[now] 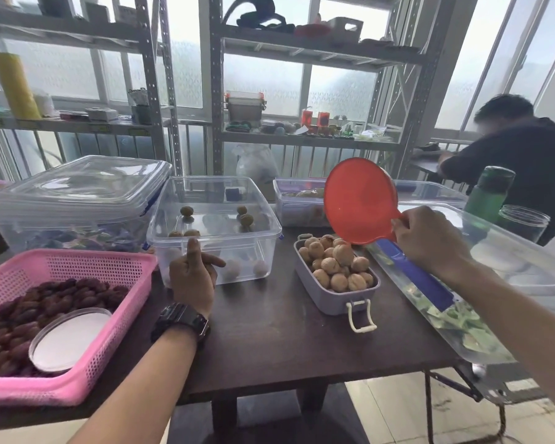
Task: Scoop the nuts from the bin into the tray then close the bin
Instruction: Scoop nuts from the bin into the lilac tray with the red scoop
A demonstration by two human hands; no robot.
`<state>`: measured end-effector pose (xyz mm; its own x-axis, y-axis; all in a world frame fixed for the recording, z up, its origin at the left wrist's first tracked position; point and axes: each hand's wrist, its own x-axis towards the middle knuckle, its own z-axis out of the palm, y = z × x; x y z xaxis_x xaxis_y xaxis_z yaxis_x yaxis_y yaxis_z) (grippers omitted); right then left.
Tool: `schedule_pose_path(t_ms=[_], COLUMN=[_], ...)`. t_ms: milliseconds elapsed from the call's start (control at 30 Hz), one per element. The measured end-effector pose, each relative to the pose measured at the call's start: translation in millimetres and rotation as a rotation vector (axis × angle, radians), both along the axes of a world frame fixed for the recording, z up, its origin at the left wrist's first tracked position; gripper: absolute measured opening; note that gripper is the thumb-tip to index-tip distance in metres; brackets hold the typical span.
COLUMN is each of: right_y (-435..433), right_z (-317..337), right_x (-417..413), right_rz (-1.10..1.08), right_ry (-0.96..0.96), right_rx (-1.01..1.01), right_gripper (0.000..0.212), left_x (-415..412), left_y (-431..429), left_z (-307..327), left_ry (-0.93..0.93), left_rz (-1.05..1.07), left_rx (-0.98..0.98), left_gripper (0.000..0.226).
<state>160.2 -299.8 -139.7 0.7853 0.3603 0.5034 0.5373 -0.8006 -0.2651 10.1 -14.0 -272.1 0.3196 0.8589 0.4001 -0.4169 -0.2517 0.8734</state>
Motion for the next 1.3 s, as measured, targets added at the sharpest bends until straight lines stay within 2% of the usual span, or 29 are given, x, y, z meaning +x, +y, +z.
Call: schedule_pose_path(t_ms=[200,533,733,833,967,1100,1233,1300], right_y=[-0.2,-6.2,21.6,62.0,130.1,197.9,249.0,270.3], right_z=[5.9,-20.8,-4.4,5.9,16.6,13.3,5.5,0.4], right_x=[-14.3,-22.6,-22.3,-21.7,-31.4,-34.8,-33.6,-31.0], right_rz=[0.01,-0.015,0.11,0.185,0.274,0.281,0.264,0.274], right_ry=[-0.013,0.085,0.089,0.078,0.03,0.054,0.176,0.243], right_rx=[0.088,0.163,0.302,0.221,0.011,-0.223,-0.309,-0.308], right_gripper=[0.038,0.038,0.042,0.04,0.038,0.015,0.031,0.032], left_x=[-0.8,-2.6,-1.4,0.7,-1.1,-2.1,0.1,1.1], left_y=[0.5,-4.0,-4.9,-3.9,-0.3,0.7,3.2,4.2], left_z=[-0.1,3.2,1.8,1.5,1.7,1.9,-0.8,-1.1], left_ry=[0.001,0.031,0.026,0.018,0.004,-0.017,0.011,0.013], left_rz=[0.007,0.016,0.021,0.038,0.124,0.126,0.14,0.139], left_rx=[0.006,0.001,-0.001,-0.029,-0.058,-0.083,-0.091,-0.092], left_gripper=[0.072,0.072,0.073,0.073,0.071,0.069,0.068,0.07])
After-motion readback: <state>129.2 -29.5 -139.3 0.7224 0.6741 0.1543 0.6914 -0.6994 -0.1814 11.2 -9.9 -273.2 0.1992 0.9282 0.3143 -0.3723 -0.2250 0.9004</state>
